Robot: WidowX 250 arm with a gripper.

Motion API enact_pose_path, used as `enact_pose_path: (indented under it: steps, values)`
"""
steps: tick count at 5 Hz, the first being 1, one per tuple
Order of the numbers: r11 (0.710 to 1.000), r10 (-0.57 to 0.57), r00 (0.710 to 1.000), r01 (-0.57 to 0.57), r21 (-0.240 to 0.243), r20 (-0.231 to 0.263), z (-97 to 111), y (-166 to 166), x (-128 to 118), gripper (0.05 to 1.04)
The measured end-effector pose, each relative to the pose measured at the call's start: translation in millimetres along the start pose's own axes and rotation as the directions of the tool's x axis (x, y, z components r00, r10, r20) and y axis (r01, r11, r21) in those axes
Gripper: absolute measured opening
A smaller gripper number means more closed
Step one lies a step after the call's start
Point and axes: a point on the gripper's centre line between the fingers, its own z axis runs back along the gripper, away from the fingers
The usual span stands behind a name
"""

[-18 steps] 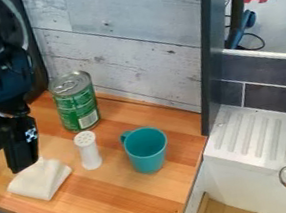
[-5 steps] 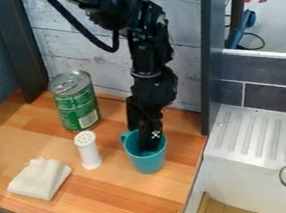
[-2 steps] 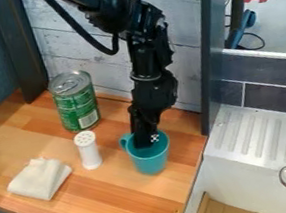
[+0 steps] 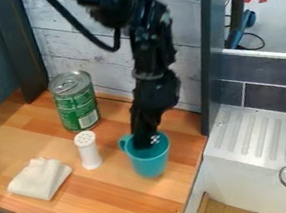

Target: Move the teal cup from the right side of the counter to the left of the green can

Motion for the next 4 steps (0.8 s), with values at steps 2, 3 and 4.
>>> enact_pose_path:
  steps: [2,3,4]
  values:
    - [0.965,0.184,0.961,-0.217,0.148,0.208,102,-23,-56,0.099]
    - [0.917,0.334,0.913,-0.372,0.142,0.234,117,-3,-109,0.099]
    - [0.88,0.431,0.871,-0.463,0.103,0.235,109,16,-146,0.099]
